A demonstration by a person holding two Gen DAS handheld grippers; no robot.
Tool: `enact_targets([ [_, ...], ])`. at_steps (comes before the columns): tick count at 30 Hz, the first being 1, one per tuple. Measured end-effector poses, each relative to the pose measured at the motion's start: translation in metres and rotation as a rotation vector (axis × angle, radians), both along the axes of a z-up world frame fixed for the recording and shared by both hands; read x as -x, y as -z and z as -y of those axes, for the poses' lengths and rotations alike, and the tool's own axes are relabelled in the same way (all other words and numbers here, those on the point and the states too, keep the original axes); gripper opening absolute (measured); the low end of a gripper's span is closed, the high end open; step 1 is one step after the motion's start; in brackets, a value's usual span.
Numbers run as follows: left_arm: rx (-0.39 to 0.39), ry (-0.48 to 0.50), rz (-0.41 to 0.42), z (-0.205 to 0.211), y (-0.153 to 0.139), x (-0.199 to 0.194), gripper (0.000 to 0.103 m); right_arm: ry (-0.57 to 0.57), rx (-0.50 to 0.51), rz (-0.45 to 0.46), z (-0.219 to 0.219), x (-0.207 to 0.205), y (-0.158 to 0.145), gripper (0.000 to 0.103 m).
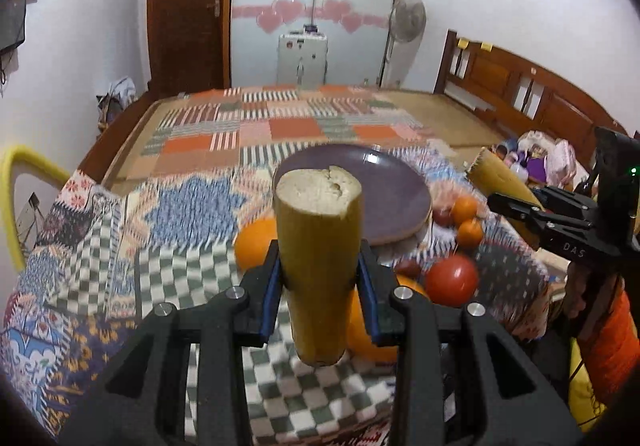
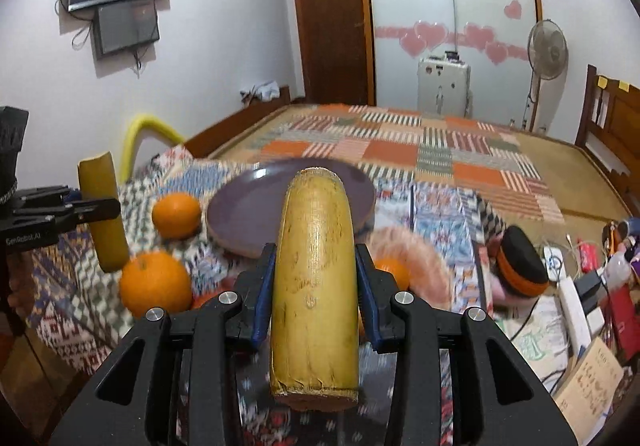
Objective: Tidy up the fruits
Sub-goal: 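Grasp the yellow cylinders with both tools and lift them, then lower both held yellow cylinders onto the purple plate and open both tools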
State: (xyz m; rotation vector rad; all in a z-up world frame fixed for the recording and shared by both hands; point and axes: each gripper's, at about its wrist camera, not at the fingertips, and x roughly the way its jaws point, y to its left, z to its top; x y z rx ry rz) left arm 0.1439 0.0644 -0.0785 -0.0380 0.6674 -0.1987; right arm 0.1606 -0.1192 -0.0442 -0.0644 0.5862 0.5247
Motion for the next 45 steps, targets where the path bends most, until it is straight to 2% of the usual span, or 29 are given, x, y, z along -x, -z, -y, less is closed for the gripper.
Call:
enact_targets([
  [9, -0.019, 0.014, 0.034, 0.012, -0.016, -0.029, 0.034, 0.002, 0.01, 0.087, -0.014, -0.026, -0.021, 0.034],
  [19, -0.036, -0.01, 0.033, 0.022, -0.016, -0.072, 0.034, -0.002, 0.028, 0.1, -0.026, -0.052, -0.017, 0.034],
  [25, -0.058, -0.012, 0.02, 0.031, -0.011, -0.095, 0.034, 0.0, 0.063, 0.069, -0.034, -0.069, -0.004, 0.034],
  [34, -0.092, 0.017, -0.047, 0.044, 0.007, -0.124, 0.034, -0.009, 0.142, -0.013, -0.044, -0.099, 0.017, 0.034],
  [45, -0.063, 0.031, -0.159, 0.052, 0.026, -0.158, 0.034, -0.03, 0.246, -0.115, -0.059, -0.115, 0.035, 0.034],
])
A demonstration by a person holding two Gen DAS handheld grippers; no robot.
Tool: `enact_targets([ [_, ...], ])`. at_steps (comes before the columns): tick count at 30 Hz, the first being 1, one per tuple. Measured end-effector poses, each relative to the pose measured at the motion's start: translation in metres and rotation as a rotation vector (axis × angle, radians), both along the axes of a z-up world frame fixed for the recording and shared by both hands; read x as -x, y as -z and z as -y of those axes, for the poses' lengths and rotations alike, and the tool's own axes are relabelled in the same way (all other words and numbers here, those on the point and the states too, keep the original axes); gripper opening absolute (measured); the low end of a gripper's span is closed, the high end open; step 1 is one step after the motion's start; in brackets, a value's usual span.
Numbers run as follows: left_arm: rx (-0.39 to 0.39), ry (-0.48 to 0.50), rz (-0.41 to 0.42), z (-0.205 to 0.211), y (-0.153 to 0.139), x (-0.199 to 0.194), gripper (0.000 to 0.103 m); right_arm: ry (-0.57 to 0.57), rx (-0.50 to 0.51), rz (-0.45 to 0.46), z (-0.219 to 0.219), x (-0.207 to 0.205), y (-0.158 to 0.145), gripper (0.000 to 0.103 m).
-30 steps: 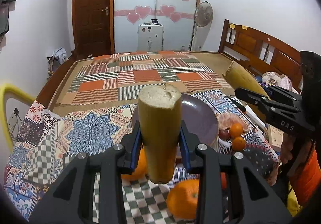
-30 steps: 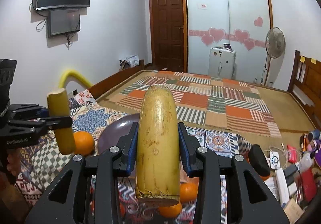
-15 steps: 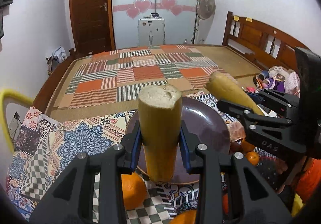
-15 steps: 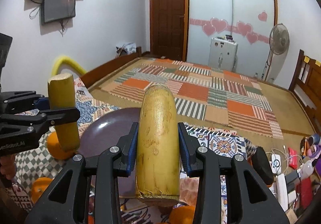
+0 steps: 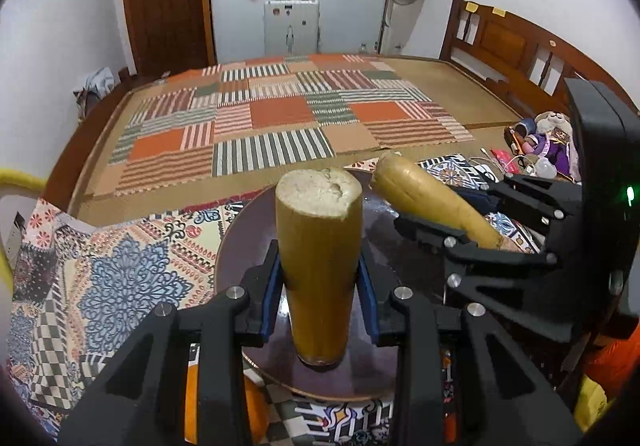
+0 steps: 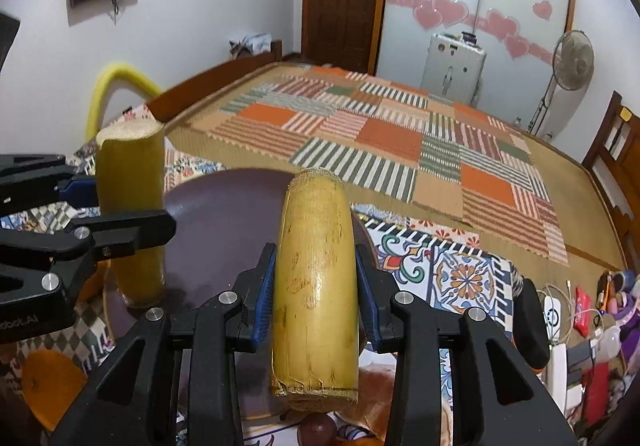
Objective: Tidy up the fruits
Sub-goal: 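Lower both held yellow cylinders onto the purple plate and open both tools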
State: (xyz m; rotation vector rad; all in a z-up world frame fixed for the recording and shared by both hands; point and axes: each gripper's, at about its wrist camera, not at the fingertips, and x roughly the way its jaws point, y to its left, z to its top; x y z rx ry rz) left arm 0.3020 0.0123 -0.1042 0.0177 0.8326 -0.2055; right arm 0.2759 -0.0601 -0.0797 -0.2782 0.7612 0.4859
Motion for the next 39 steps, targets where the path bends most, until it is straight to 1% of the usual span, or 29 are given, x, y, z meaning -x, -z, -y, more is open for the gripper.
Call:
enact_targets([
  [8, 0.009, -0.021, -0.04, -0.002, 0.005, -0.024, 0.034, -0.006, 0.038, -0.052, -0.005, -0.005, 0.009, 0.034],
  [12, 0.001, -0.046, -0.091, -0.003, 0.014, -0.038, 0.034, -0.012, 0.04, -0.07, -0.006, -0.007, 0.01, 0.034],
  [15, 0.029, -0.051, -0.116, -0.007, 0.018, -0.043, 0.034, -0.014, 0.052, -0.068, -0.008, -0.006, 0.009, 0.034],
  [23, 0.021, -0.052, -0.086, -0.008, 0.01, -0.035, 0.034, -0.02, 0.06, -0.088, -0.012, -0.01, 0.011, 0.034],
  [27, 0.011, -0.064, -0.051, -0.014, 0.002, -0.027, 0.036, -0.023, 0.069, -0.073, -0.013, -0.003, 0.011, 0.034],
  [31, -0.001, -0.082, -0.018, -0.021, -0.005, -0.013, 0.047, -0.015, 0.056, -0.033, -0.011, 0.006, 0.003, 0.036],
  [33, 0.004, -0.086, 0.003, -0.025, -0.012, -0.004, 0.048, -0.011, 0.031, -0.017, -0.008, 0.012, -0.005, 0.039],
  [35, 0.012, -0.087, 0.02, -0.027, -0.018, 0.005, 0.052, -0.002, 0.021, 0.004, -0.007, 0.017, -0.011, 0.041],
  [38, 0.002, -0.094, 0.067, -0.028, -0.03, 0.022, 0.06, 0.008, 0.019, 0.064, -0.005, 0.031, -0.024, 0.048],
  [39, -0.011, -0.095, 0.085, -0.028, -0.034, 0.029, 0.06, 0.013, 0.014, 0.084, -0.003, 0.036, -0.029, 0.051],
])
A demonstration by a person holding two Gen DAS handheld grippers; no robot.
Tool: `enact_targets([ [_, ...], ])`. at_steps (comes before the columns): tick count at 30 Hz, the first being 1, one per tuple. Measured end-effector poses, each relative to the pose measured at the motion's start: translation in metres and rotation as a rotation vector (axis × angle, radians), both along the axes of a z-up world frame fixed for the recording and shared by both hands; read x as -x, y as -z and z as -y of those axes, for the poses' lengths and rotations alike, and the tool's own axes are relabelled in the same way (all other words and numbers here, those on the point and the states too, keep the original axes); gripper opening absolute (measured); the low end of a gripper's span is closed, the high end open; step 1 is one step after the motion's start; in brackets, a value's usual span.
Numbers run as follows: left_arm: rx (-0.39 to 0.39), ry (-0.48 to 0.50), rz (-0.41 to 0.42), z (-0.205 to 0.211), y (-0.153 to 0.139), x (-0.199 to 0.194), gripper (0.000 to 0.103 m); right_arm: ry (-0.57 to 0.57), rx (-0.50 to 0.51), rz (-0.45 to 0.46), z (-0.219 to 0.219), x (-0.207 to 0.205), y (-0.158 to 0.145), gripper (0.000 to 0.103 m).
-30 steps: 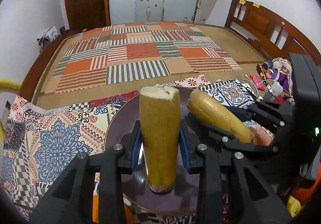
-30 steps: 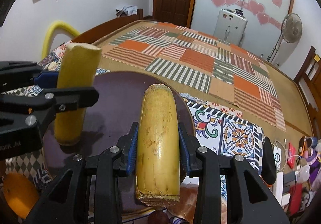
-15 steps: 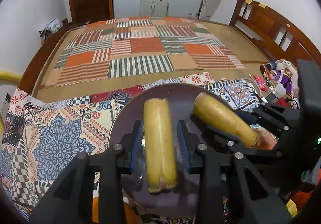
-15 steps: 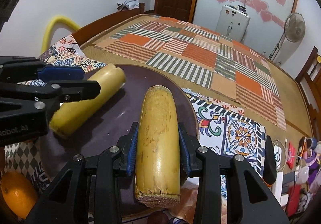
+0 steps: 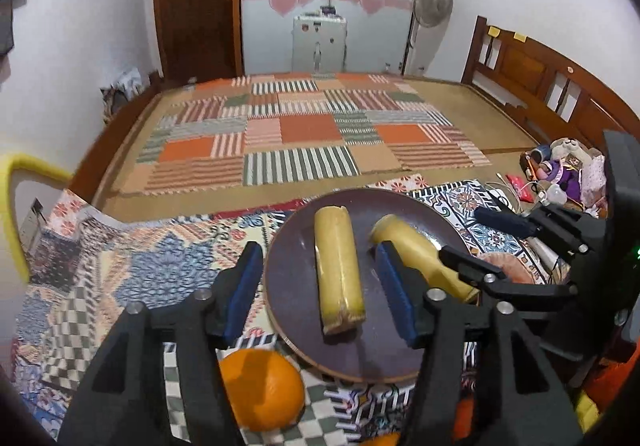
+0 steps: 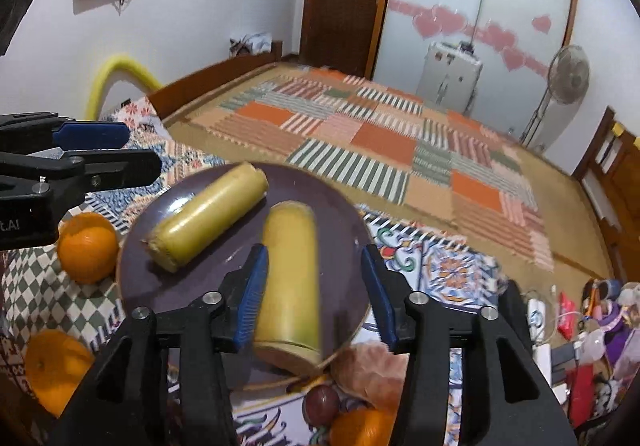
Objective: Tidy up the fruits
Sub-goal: 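Lower both held yellow cylinders onto the purple plate and open both tools, then grasp the large orange with the left tool while the right tool grasps the tomato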
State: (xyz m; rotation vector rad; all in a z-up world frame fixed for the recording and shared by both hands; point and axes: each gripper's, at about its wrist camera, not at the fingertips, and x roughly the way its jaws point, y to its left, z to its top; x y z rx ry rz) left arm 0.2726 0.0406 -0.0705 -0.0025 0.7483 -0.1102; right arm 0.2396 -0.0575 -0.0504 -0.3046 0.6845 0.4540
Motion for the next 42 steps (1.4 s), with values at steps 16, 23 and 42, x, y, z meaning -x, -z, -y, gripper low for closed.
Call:
enact_targets([
  [16, -0.038, 0.013, 0.12, -0.012, -0.029, 0.107, 0.072, 0.018, -0.105, 0.107, 0.01, 0.078, -0.03, 0.064],
  [23, -0.03, -0.007, 0.091, -0.03, -0.012, 0.133, 0.072, 0.032, -0.113, 0.063, 0.007, 0.109, -0.004, 0.066],
  [42, -0.003, 0.034, -0.024, -0.021, 0.037, 0.152, 0.073, -0.004, -0.107, -0.095, 0.002, 0.108, 0.053, 0.047],
])
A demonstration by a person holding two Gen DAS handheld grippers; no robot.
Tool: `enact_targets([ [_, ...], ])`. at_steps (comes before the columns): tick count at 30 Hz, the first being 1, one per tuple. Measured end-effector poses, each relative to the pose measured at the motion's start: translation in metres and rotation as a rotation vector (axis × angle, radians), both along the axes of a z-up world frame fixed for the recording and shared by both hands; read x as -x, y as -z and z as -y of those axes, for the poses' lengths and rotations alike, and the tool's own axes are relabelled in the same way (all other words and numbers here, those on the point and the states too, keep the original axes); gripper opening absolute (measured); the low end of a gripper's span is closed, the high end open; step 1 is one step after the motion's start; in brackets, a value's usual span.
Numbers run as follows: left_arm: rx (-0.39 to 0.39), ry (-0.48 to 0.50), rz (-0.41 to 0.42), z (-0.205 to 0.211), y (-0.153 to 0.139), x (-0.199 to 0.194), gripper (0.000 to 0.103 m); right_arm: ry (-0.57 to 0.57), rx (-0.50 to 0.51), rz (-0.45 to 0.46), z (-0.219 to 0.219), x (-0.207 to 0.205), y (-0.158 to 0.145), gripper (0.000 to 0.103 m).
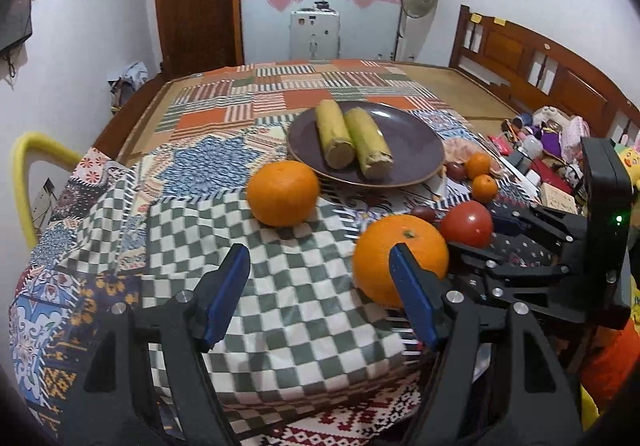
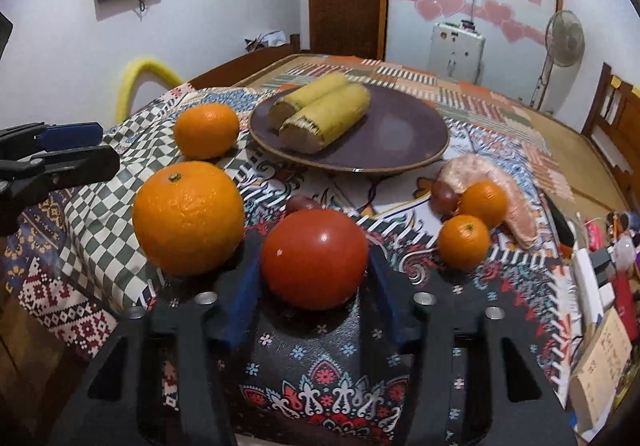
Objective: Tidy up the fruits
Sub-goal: 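Grasp the large orange with the left tool while the right tool grasps the tomato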
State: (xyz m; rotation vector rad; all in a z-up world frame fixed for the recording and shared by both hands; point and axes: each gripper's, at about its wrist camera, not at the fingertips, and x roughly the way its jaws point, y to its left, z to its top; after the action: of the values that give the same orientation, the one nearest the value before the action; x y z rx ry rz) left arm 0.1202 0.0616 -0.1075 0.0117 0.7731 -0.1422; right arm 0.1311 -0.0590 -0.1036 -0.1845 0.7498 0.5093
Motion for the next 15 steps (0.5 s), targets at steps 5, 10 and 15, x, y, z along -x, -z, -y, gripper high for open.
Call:
enact_targets([
  [5, -0.001, 0.027, -0.013, 0.02, 0.003, -0.001, 0.079, -0.009, -0.023, 0.0, 0.005, 0.009, -0.005, 0.046],
  [10, 0.019, 0.044, -0.033, 0.034, 0.009, -0.006, 0.085, 0.0, -0.048, 0.025, 0.018, 0.02, -0.017, 0.046],
  [15, 0.022, 0.048, -0.074, 0.045, 0.026, -0.018, 0.085, 0.024, -0.057, 0.046, 0.034, 0.023, -0.025, 0.046],
])
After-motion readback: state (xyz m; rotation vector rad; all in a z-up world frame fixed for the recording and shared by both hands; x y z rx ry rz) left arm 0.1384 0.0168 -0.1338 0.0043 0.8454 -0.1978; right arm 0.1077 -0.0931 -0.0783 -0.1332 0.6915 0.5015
